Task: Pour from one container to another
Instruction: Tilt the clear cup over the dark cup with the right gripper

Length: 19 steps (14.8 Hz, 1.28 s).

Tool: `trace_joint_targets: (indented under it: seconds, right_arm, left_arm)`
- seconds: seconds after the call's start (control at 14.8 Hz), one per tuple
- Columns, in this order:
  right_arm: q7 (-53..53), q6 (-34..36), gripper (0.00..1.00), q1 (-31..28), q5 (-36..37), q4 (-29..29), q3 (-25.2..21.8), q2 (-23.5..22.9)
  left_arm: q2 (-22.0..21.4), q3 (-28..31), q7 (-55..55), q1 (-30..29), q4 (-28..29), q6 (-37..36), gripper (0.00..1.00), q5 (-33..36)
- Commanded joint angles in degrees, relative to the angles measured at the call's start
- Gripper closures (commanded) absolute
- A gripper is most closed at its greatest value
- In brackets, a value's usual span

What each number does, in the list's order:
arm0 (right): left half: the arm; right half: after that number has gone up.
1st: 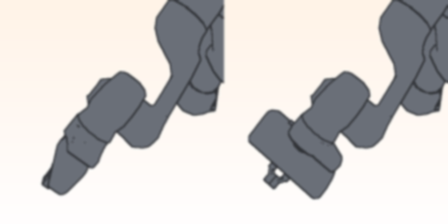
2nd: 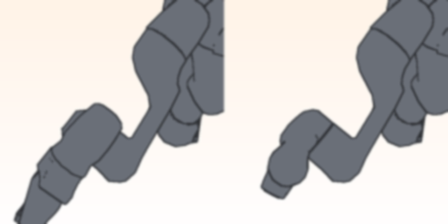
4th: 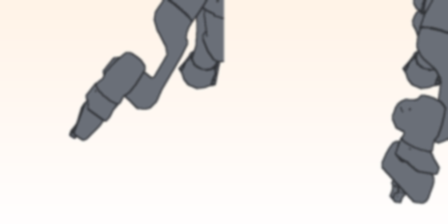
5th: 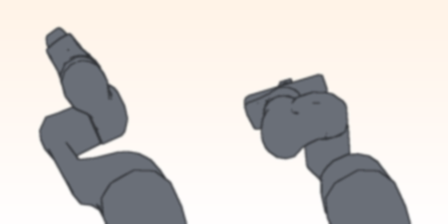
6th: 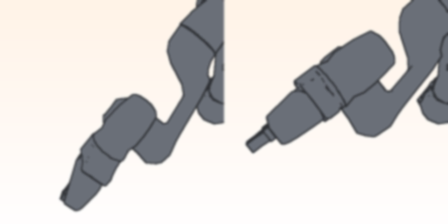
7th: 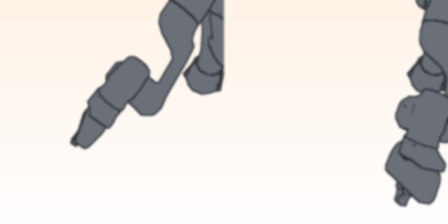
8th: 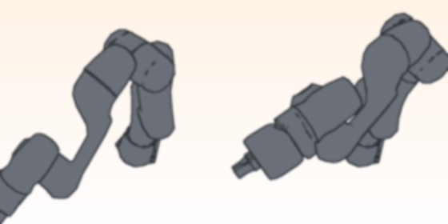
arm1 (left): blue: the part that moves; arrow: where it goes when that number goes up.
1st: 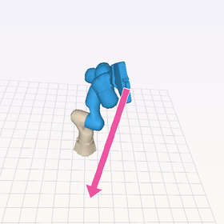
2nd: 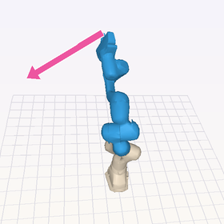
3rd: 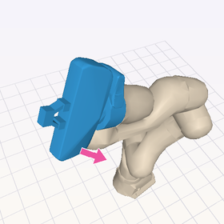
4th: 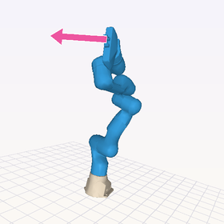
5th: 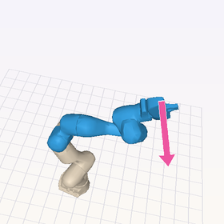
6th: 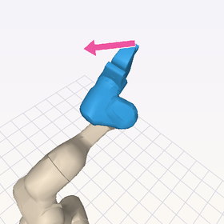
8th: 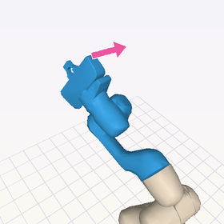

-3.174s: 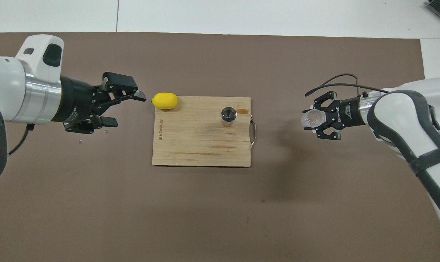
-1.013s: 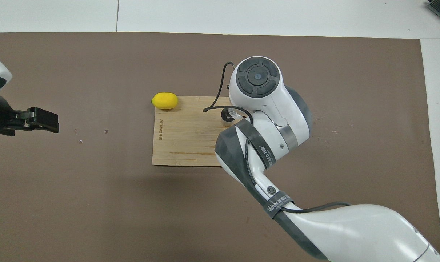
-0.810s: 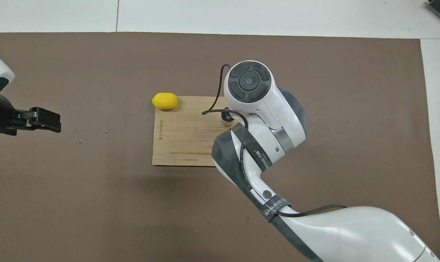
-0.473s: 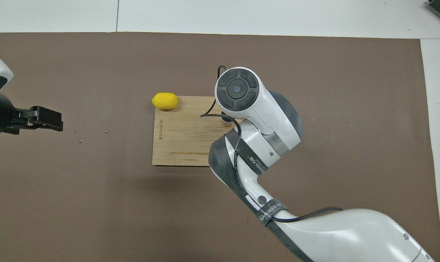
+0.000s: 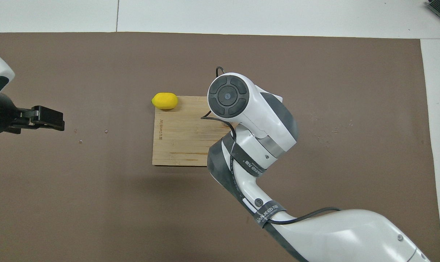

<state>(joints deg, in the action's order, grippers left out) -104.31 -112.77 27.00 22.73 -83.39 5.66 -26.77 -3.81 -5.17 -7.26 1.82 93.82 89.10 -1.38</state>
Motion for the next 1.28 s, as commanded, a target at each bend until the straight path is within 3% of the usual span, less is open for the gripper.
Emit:
trace_joint_targets:
  seconds: [0.0, 0.68, 1.22]
  right_arm:
    - [-1.34, -0.96, 1.0, 0.25, 1.88, 1.04, 0.06, -0.83]
    - [-1.42, -1.4, 1.0, 2.18, 8.02, -0.02, 0.06, -1.53]
    - [-1.34, -0.53, 1.0, 2.01, 6.97, 0.95, 0.23, -1.97]
  left_arm:
    - [-1.2, 0.16, 0.23, -0.94, 0.84, -0.06, 0.0, -0.65]
    - [-1.2, 0.16, 0.23, -0.94, 0.84, -0.15, 0.0, -0.56]
    - [-1.2, 0.16, 0.23, -0.85, 0.84, -0.15, 0.0, -0.65]
